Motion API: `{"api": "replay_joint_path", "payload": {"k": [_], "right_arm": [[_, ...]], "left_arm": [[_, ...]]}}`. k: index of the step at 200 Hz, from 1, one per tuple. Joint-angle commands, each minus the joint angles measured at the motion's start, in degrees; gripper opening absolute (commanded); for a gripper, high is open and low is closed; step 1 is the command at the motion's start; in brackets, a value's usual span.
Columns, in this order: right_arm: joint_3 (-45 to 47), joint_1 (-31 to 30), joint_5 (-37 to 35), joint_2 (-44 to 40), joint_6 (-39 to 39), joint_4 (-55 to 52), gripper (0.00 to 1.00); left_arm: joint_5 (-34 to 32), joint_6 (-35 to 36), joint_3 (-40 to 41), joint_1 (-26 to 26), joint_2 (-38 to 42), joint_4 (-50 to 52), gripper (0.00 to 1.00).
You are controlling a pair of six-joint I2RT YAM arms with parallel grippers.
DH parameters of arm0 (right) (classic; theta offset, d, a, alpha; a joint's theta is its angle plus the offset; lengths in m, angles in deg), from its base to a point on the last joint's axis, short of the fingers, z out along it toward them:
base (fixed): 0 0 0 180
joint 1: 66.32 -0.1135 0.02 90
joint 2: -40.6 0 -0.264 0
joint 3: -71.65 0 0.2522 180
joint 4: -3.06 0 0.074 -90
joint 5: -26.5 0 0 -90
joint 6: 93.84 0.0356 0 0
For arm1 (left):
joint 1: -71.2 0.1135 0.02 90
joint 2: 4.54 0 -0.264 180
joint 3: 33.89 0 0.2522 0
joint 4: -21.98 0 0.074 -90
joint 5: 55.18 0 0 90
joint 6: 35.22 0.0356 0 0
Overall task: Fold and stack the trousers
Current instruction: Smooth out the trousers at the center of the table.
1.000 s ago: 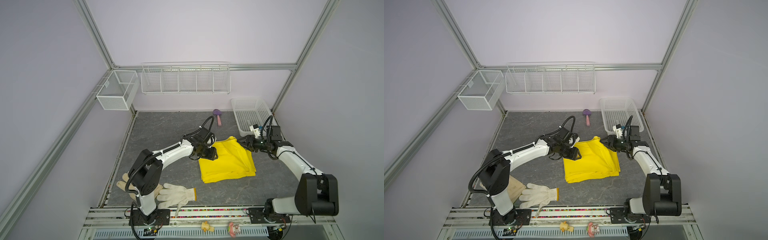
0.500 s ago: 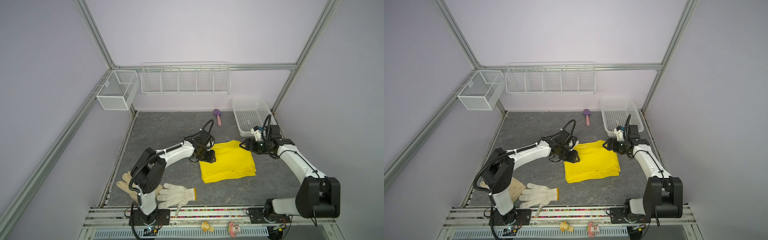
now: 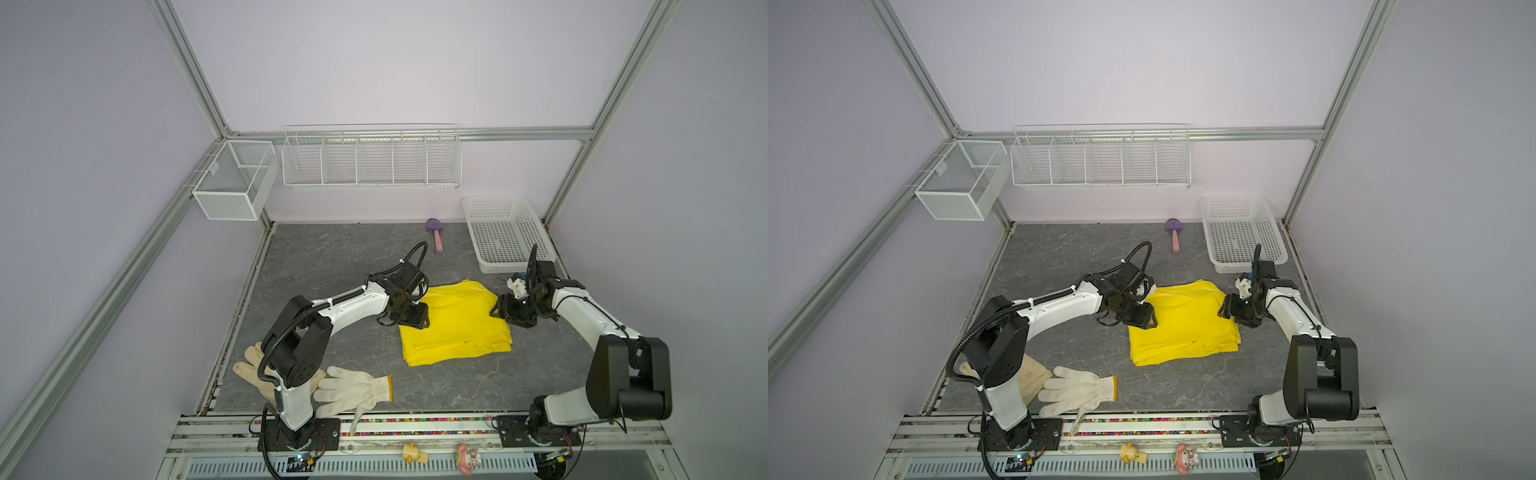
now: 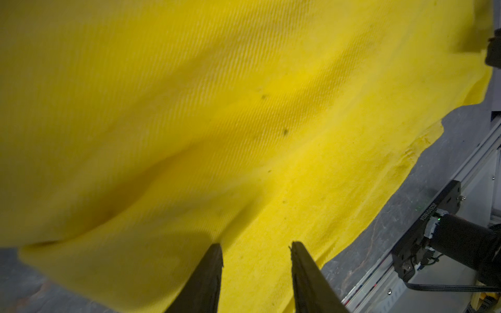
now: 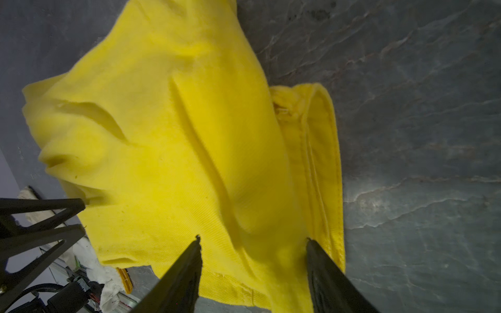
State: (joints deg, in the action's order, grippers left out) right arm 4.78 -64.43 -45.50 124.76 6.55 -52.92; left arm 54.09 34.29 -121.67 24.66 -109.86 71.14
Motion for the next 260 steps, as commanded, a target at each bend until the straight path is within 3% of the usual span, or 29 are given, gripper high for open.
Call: {"api": "replay_joint_path", "payload": {"k": [1, 28, 56, 85, 135, 163, 199, 217, 230, 260], "right_arm": [[0.9, -0.2, -3.1, 1.7, -2.1, -1.7, 0.62], [-0.9, -1.9, -5.7, 4.1, -3.4, -2.3, 0.57], [-2.4, -2.6, -4.1, 4.7, -4.0, -2.9, 0.31], [-4.7, -4.9, -5.0, 1.1, -3.3, -6.9, 0.23], [-5.4, -9.0, -6.8, -5.0, -0.2, -12.2, 0.17], [-6.1, -9.3, -1.2, -9.0, 4.7, -13.8, 0.13], [-8.6, -12.4, 0.2, -16.0, 12.7, -19.9, 0.13], [-5.6, -13.3, -1.9, -19.2, 15.0, -21.9, 0.14], [0.0, -13.3, -7.2, -21.0, 15.5, -21.2, 0.15], [9.5, -8.7, -12.9, -20.6, 18.6, -14.9, 0.14]], "left_arm": [[-0.6, 1.5, -0.5, 0.1, 1.3, 1.4, 0.42], [-0.4, 1.6, -0.1, 0.1, 1.3, 1.5, 0.43], [-0.9, 1.9, 0.0, 0.1, 1.7, 2.2, 0.42], [-1.2, 2.5, 1.1, 0.3, 2.1, 2.5, 0.43], [-1.5, 4.8, 0.8, 1.7, 2.0, 4.8, 0.43], [-1.5, 5.3, 1.7, 2.6, 2.0, 4.9, 0.43], [-0.9, 6.4, 2.7, 3.4, 0.9, 4.6, 0.43], [-0.7, 7.1, 2.6, 3.8, -0.1, 4.8, 0.42], [0.0, 7.4, 2.6, 4.1, -0.4, 4.6, 0.42], [0.7, 8.7, 2.4, 4.2, -0.8, 5.4, 0.42]]}}
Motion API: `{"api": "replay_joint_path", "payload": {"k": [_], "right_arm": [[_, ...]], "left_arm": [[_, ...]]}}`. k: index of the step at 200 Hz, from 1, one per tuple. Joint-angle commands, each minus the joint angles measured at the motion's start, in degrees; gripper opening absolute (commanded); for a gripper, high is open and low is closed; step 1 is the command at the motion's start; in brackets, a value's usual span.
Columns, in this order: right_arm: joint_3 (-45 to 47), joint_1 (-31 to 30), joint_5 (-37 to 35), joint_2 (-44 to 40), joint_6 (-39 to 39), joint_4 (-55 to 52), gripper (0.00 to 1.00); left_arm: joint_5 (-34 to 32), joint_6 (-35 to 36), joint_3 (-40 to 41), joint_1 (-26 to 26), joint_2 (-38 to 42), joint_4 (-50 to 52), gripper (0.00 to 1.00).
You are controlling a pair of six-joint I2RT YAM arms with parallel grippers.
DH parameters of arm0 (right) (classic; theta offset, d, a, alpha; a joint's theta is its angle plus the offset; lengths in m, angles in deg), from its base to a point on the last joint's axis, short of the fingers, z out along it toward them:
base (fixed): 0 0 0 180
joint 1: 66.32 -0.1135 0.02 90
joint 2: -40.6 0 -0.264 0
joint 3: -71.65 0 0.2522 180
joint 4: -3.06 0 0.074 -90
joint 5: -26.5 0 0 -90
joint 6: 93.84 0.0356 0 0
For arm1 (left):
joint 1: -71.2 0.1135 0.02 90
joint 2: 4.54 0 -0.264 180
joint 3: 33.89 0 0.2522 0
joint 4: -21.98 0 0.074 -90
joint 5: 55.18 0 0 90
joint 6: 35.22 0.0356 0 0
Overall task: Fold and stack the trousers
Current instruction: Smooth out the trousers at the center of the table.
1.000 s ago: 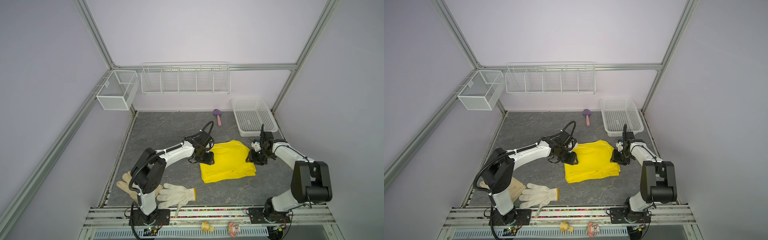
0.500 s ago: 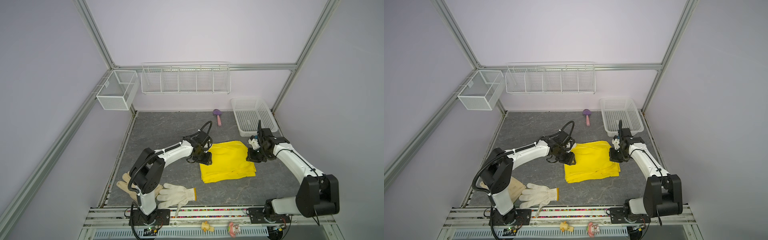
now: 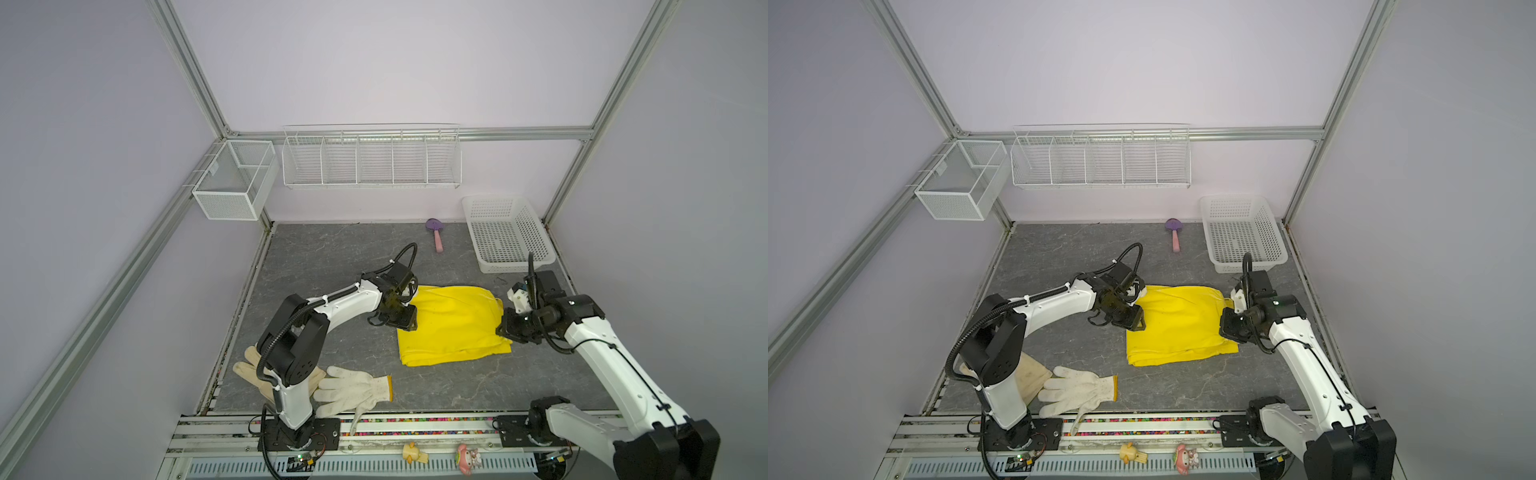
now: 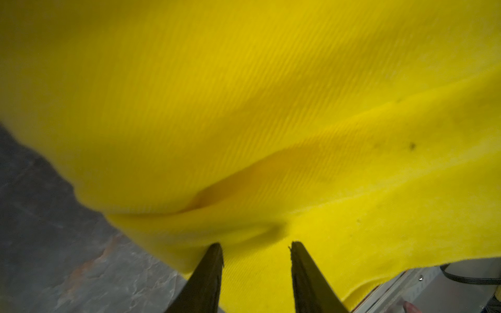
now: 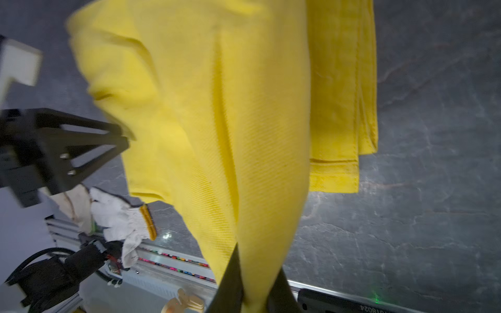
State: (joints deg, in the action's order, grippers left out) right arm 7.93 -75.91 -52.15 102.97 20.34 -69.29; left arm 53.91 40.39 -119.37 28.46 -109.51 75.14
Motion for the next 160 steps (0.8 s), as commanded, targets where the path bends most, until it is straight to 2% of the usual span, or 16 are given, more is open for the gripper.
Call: {"api": "replay_joint_path", "payload": {"k": [1, 19, 48, 59, 75, 118, 160], "right_arm": [[6.7, 2.9, -6.4, 1.2, 5.0, 1.7, 0.14], [10.8, 4.4, -7.7, 2.1, 6.4, 7.5, 0.15], [12.1, 6.2, -7.4, 8.2, 4.3, 12.0, 0.23], [10.7, 6.5, -7.5, 9.8, 3.1, 12.2, 0.26], [7.2, 6.8, -9.6, 10.3, 1.9, 9.1, 0.39], [-4.0, 6.9, -10.4, 8.0, -1.8, 1.9, 0.52], [-6.3, 6.9, -6.3, 16.5, -9.0, 10.5, 0.61]], "left_arm": [[0.9, 2.7, 0.1, 0.4, -1.1, 1.5, 0.42], [1.4, 3.9, -0.1, 0.7, -0.9, 2.5, 0.42], [1.9, 5.2, -1.3, 1.0, -0.4, 4.6, 0.42], [2.0, 5.0, -1.8, 1.2, -0.2, 4.7, 0.42], [1.7, 4.4, -2.5, 1.2, 0.2, 5.2, 0.42], [2.8, 0.0, -3.3, 1.2, 3.4, 3.9, 0.42], [5.3, -4.5, -0.6, 0.3, 3.7, -0.7, 0.42]]}}
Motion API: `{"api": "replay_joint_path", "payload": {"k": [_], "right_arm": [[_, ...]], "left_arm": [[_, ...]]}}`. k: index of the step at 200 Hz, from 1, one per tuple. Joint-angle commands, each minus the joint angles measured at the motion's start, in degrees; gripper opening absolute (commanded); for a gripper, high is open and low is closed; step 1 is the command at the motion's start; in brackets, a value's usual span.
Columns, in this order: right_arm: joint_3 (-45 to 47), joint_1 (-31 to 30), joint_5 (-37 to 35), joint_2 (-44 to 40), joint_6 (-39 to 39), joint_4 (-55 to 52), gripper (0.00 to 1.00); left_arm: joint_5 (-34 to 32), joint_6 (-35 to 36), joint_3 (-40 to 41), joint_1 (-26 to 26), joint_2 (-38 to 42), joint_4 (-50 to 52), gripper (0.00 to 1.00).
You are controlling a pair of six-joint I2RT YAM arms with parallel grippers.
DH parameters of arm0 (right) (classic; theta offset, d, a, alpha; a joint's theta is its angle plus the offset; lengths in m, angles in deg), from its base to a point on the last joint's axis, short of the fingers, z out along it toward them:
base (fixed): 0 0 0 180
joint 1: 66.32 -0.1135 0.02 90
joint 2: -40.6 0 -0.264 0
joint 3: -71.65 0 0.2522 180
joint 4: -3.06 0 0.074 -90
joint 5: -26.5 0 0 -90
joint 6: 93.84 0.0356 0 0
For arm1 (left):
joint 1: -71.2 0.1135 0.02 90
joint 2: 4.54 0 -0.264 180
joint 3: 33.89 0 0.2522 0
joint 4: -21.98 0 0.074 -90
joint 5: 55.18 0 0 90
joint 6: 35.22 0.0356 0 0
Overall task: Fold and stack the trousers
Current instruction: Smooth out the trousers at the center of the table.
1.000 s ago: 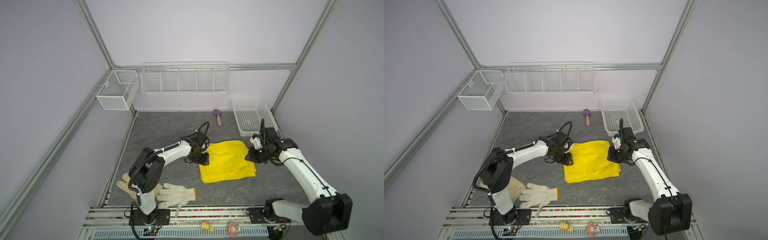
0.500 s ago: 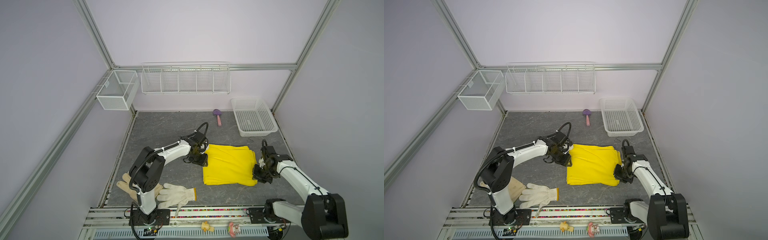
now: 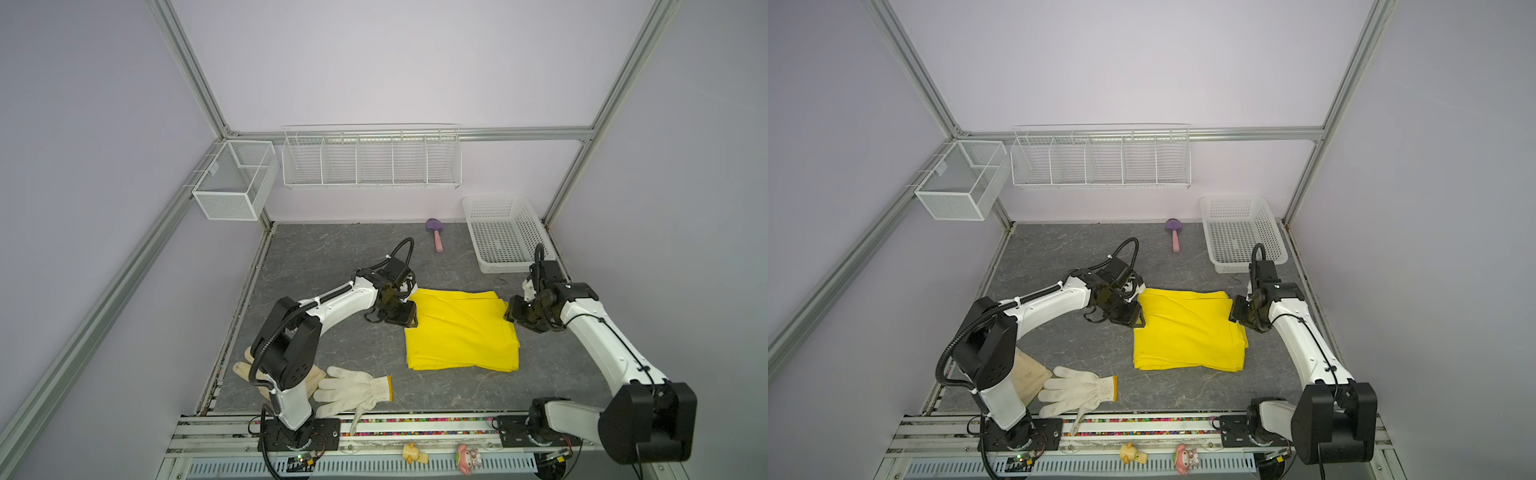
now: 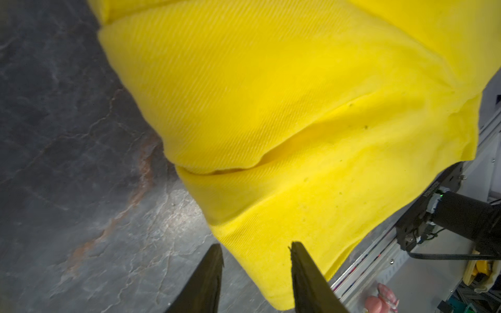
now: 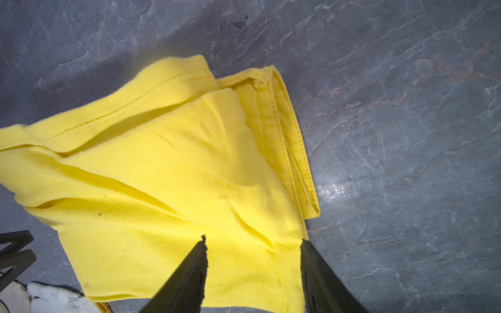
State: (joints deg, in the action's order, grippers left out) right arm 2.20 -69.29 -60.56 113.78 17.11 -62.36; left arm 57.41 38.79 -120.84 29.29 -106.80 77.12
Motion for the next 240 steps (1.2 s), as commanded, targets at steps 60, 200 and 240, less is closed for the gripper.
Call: {"api": "replay_joint_path", "payload": {"k": [60, 200, 240], "right_arm": [[-2.7, 0.1, 5.7, 14.3, -11.5, 12.3, 0.48], [-5.8, -0.4, -2.4, 15.9, -14.4, 12.9, 0.30], [-4.6, -0.9, -3.5, 7.6, -9.1, 3.5, 0.49]], "left_arm": [[1.9, -3.2, 3.9, -0.9, -1.2, -5.1, 0.42], [-3.3, -2.4, 0.6, -0.9, -0.4, 1.7, 0.44], [-7.6, -8.2, -2.1, -1.0, 2.4, 6.6, 0.47]]}}
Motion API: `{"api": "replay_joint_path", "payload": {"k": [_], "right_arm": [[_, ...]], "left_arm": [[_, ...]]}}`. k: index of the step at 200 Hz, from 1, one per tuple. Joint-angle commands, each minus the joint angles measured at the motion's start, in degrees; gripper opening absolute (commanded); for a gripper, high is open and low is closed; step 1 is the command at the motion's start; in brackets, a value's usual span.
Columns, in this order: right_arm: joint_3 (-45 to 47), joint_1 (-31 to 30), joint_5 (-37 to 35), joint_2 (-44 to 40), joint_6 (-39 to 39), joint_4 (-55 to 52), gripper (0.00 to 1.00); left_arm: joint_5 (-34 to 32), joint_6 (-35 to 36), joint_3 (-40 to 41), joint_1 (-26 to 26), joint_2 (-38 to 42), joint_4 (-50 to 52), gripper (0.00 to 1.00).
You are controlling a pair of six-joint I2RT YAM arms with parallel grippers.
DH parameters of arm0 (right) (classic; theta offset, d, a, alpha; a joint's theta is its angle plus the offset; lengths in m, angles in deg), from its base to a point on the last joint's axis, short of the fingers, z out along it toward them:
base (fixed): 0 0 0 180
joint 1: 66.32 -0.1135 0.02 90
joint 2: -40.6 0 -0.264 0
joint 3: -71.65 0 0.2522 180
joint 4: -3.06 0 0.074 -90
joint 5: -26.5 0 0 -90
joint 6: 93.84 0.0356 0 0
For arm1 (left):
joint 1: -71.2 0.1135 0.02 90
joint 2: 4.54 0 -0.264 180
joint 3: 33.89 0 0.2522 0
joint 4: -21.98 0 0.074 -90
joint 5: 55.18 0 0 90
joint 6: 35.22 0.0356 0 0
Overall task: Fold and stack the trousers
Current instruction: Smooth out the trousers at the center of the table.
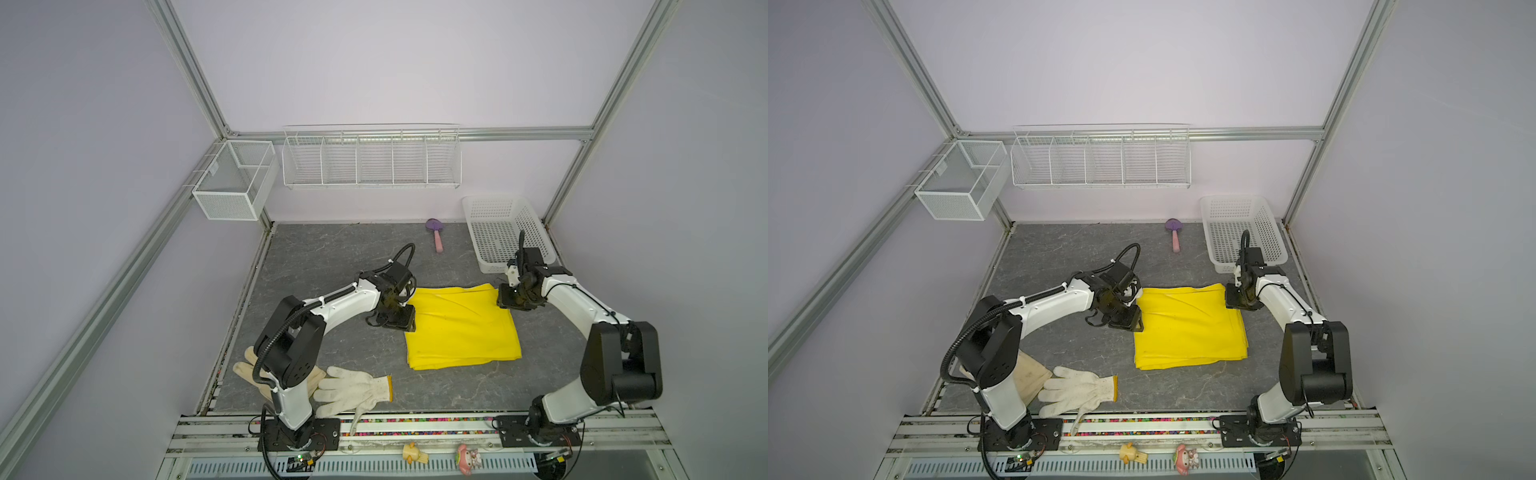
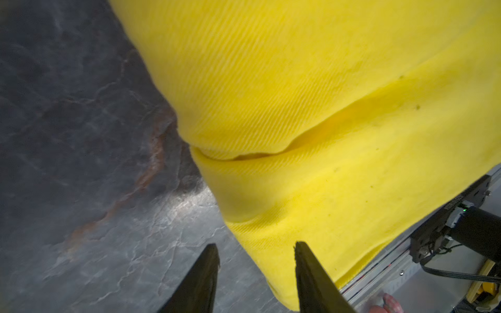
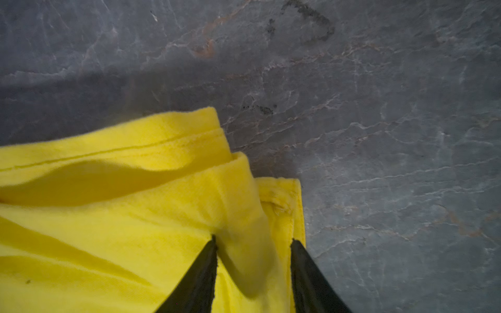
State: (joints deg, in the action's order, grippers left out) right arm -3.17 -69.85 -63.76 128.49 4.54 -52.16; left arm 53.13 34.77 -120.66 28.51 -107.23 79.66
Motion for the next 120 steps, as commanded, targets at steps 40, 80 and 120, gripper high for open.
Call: {"api": "replay_joint_path", "payload": {"k": [40, 80, 120], "right_arm": [[11.1, -3.7, 9.7, -14.2, 14.1, -0.5, 0.47], [17.2, -2.7, 3.3, -9.8, 15.6, 4.4, 0.48], [20.5, -0.6, 3.4, -4.7, 16.3, 6.8, 0.47]], "left_arm": [[-6.9, -10.9, -2.4, -0.2, 1.3, 0.8, 0.48], [-6.5, -16.7, -4.8, -0.4, -3.3, -5.9, 0.49], [-2.7, -20.4, -0.6, -2.3, -5.1, -10.3, 0.49]]}}
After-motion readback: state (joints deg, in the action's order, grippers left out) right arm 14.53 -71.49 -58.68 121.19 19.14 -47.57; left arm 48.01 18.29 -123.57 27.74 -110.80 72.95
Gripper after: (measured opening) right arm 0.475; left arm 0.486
